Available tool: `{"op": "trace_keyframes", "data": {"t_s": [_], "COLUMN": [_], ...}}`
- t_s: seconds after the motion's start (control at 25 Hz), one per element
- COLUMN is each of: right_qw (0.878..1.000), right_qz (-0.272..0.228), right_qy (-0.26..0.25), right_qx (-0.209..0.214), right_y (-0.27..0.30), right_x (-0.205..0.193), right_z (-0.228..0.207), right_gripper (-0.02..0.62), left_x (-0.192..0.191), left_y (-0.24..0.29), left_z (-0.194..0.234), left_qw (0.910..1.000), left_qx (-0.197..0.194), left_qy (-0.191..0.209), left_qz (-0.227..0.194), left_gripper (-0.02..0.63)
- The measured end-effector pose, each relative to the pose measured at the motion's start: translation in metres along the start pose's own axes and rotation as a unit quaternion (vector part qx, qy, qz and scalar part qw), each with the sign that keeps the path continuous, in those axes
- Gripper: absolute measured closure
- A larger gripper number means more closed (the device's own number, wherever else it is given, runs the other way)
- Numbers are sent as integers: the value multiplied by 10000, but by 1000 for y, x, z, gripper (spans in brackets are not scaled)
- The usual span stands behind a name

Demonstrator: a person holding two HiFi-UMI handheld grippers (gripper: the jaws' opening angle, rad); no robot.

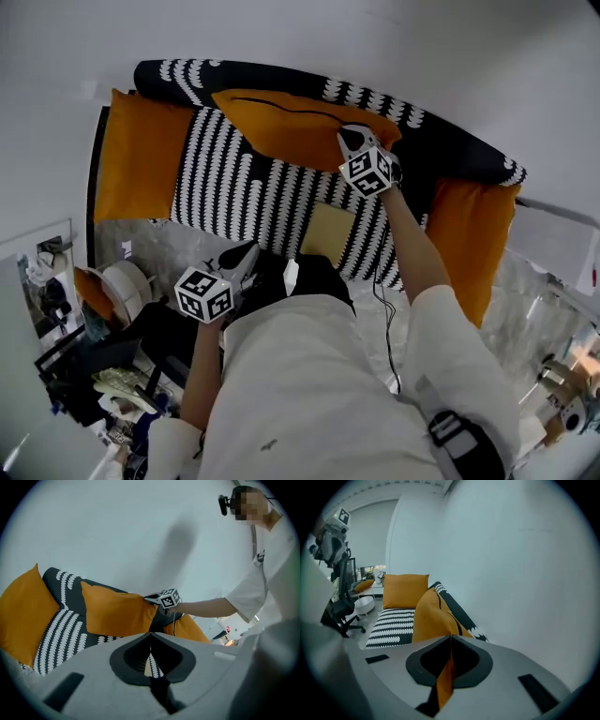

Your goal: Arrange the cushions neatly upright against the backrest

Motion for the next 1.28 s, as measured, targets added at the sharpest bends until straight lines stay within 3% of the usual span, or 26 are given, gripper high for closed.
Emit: {"op": "trace_keyframes", "data": {"t_s": [0.24,0.44,0.48,0.56,0.8,1.0,1.16,1.28], "right_qw": [9940,9945,9944,9934,9829,9797,9824,9810], "right_qz": [427,634,625,496,434,542,772,930], "right_qy": [1002,799,784,835,1182,1294,1263,1436], "right_qx": [-36,-241,-345,-605,-1346,-1430,-1141,-910], "right_y": [-2,5,1,-12,-73,-119,-140,-149], "right_x": [-48,-47,-43,-33,-23,-14,0,11], "right_z": [-2,-8,-9,-11,-4,67,169,249], "right_gripper": [580,574,543,399,380,396,516,568], "left_x": [0,7,9,14,19,1,-22,-50], "left_y": [4,10,9,4,-31,-70,-110,-136], "left_z": [-2,-5,-5,-2,15,34,40,39], "left_qw": [9999,9999,9998,9993,9970,9940,9892,9870], "left_qx": [42,-50,-31,1,117,198,3,-434], "left_qy": [-113,92,167,333,417,553,543,491], "left_qz": [2,-35,-65,-181,-645,-923,-1360,-1467], "left_gripper": [594,594,594,594,594,592,592,594]}}
Point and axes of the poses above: the fingertips, and each gripper's own axes: y forward along the fingers, z to its left, x out of its top, the point moved 2 cm from there along -y, backward along the fingers, and after that the axes turned 2 degrees about x, right-handed, at the moved point
